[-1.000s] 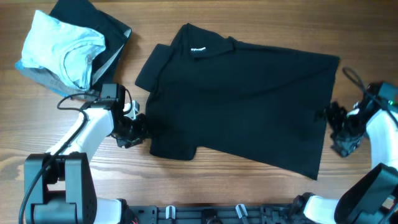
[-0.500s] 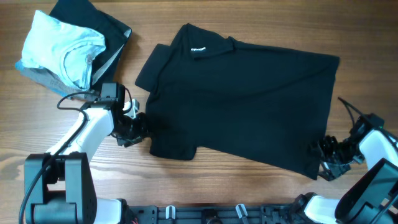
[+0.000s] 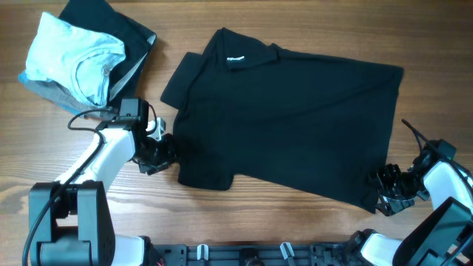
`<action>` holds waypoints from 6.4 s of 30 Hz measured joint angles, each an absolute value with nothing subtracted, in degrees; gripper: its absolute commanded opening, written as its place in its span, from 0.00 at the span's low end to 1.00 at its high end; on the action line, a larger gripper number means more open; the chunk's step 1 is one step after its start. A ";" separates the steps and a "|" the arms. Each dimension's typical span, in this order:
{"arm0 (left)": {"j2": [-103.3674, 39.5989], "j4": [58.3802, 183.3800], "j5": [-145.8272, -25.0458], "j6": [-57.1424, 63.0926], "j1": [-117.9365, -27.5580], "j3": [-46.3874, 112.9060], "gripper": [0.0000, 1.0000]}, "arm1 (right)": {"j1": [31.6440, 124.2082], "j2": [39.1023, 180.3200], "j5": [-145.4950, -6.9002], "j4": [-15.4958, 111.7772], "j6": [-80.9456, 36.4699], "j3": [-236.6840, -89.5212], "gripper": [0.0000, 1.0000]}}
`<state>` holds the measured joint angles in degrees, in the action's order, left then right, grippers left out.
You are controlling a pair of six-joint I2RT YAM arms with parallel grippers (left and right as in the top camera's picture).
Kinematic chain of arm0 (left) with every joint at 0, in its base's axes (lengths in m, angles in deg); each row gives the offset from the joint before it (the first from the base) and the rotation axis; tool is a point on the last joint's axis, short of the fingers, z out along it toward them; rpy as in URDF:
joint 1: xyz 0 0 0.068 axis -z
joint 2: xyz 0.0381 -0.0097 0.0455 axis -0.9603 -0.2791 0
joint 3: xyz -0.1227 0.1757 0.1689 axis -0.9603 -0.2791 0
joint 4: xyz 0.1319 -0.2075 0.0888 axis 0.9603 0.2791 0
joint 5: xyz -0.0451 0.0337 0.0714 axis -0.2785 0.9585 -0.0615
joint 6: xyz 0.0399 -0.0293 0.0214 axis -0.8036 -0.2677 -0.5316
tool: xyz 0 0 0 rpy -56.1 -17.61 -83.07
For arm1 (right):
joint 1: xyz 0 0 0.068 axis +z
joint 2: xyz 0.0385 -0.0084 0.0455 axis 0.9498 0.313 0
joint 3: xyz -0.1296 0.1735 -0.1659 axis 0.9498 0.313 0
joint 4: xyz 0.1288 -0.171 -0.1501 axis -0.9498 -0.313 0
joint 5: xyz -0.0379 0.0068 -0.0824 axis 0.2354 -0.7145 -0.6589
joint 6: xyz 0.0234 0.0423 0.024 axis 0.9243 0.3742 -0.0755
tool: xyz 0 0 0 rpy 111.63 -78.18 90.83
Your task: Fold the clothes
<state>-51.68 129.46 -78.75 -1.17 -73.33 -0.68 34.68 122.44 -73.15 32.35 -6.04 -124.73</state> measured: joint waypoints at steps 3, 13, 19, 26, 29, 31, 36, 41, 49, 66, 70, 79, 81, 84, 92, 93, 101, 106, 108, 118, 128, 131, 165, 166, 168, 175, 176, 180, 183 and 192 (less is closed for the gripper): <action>-51.68 129.46 -78.75 -1.17 -73.33 -0.68 0.60 | 34.68 122.62 -72.38 31.54 -6.92 -125.45 0.79; -51.68 129.46 -78.75 -1.17 -73.33 -0.68 0.64 | 34.68 122.95 -67.79 28.00 -8.32 -124.32 0.81; -51.68 129.46 -78.75 -1.17 -73.33 -0.68 0.64 | 34.68 122.99 -67.77 27.96 -10.30 -124.08 0.25; -51.68 129.46 -78.75 -1.17 -73.33 -0.68 0.66 | 34.68 123.05 -67.77 29.14 -10.96 -123.84 0.42; -51.68 129.44 -78.75 -1.17 -73.33 -0.68 0.67 | 34.75 123.08 -67.73 28.66 -10.98 -124.32 0.52; -51.68 129.46 -78.75 -1.17 -73.33 -0.68 0.68 | 34.75 123.14 -67.68 27.15 -10.98 -125.50 0.59; -51.68 129.46 -78.75 -1.17 -73.33 -0.68 0.69 | 34.75 122.68 -67.27 22.67 -11.72 -131.44 0.70; -51.68 129.46 -78.75 -1.17 -73.33 -0.68 0.71 | 34.75 117.87 -66.61 17.18 -12.01 -132.95 0.73; -51.68 129.15 -78.75 -1.17 -73.33 -0.68 0.74 | 34.75 116.04 -66.26 22.71 -8.64 -126.42 0.61; -51.68 128.17 -78.77 -1.17 -73.33 -0.68 0.76 | 34.73 114.55 -66.88 28.70 -1.85 -116.93 0.12; -51.68 128.17 -78.77 -1.17 -73.33 -0.68 0.75 | 34.75 114.81 -65.24 29.42 -3.33 -116.69 0.04; -51.68 128.15 -78.77 -1.17 -73.33 -0.68 0.68 | 34.75 115.32 -62.96 22.91 -9.47 -125.54 0.04; -51.68 128.13 -78.77 -1.17 -73.33 -0.68 0.60 | 34.75 115.32 -62.70 19.85 -11.31 -128.86 0.04; -51.68 127.73 -78.81 -0.84 -73.33 -0.68 0.42 | 34.75 115.32 -61.87 17.18 -14.43 -133.26 0.04; -51.68 124.78 -78.77 -0.97 -72.04 -0.68 0.32 | 34.75 115.32 -61.08 15.06 -18.63 -137.43 0.04; -51.68 124.45 -78.75 -0.99 -71.42 -0.68 0.50 | 34.75 115.34 -61.08 15.06 -18.94 -137.43 0.04; -51.68 126.81 -80.10 -0.97 -65.30 -0.68 0.63 | 34.75 115.34 -61.08 15.02 -20.05 -137.43 0.04; -51.68 128.80 -80.15 0.84 -61.63 -1.03 0.46 | 34.75 115.32 -61.08 15.08 -20.45 -137.43 0.04; -51.68 126.49 -79.16 2.57 -61.20 -2.85 0.25 | 34.75 115.32 -61.08 15.10 -20.47 -137.43 0.04; -51.15 131.01 -81.79 5.08 -62.35 -3.77 0.04 | 34.75 115.34 -61.06 15.10 -20.88 -137.43 0.04; -46.91 132.96 -85.04 4.25 -66.57 16.60 0.04 | 34.75 115.34 -61.65 15.37 -21.49 -137.43 0.04; -46.58 129.72 -85.41 4.12 -66.57 17.54 0.04 | 34.75 115.32 -62.44 15.98 -21.49 -137.43 0.04; -52.22 101.90 -75.58 3.90 -61.94 17.41 0.04 | 36.52 122.73 -60.23 36.06 -19.72 -137.43 0.04; -52.83 101.20 -75.45 3.90 -61.94 17.41 0.04 | 36.69 122.97 -60.06 36.63 -19.72 -137.43 0.04; -54.45 99.27 -75.32 3.90 -61.94 17.41 0.04 | 37.26 123.49 -59.79 38.21 -19.72 -137.43 0.04; -58.28 91.76 -75.12 4.67 -61.94 17.41 0.14 | 41.00 124.54 -59.66 45.07 -16.64 -137.43 0.05; -58.71 90.55 -75.08 4.89 -61.94 17.43 0.26 | 41.39 124.74 -59.68 46.16 -15.70 -137.45 0.10; -60.35 86.66 -74.77 6.42 -61.94 17.41 0.87 | 41.74 125.52 -59.86 48.92 -12.71 -137.45 0.83; -60.57 87.10 -74.79 6.94 -61.94 17.41 0.90 | 41.74 125.63 -59.86 49.40 -12.23 -137.45 0.88; -60.64 99.54 -82.14 7.53 -62.16 17.48 0.73 | 41.74 125.63 -58.68 46.67 -14.78 -137.45 0.84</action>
<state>-60.64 99.54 -82.14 7.53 -62.16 17.48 41.74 125.63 -58.68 46.67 -14.78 -137.45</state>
